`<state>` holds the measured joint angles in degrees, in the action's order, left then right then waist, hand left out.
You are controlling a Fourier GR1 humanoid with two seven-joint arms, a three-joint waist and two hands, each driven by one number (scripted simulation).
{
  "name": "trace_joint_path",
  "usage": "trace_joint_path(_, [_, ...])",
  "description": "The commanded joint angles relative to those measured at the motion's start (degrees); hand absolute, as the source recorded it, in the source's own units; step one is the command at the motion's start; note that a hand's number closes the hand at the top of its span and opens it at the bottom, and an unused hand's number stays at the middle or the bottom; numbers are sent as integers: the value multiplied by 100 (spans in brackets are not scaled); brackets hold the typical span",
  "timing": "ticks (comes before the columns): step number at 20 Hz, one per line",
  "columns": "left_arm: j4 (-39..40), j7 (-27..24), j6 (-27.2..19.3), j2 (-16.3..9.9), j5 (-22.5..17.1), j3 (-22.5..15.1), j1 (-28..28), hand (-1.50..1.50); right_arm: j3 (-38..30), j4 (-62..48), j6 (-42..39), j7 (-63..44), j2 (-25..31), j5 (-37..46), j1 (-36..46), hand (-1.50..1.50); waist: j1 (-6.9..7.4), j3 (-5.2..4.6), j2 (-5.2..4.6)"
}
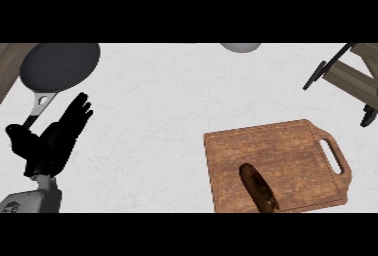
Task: Pick the lemon from the cutting board and place it in the tiered basket
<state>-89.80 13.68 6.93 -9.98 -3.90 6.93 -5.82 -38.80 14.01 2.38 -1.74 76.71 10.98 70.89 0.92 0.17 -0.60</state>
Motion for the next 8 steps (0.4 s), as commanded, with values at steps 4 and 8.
trace_joint_path(4, [-87,-97,-56,104,150,-138,181,0,-386,-331,-694,372,848,-282,-702,-150,-19,11,1])
trace_joint_path(8, [-234,-27,22,3,-21,2,130,0,-480,-460,-1063,395,1199,-346,-1026,-150,3,17,5])
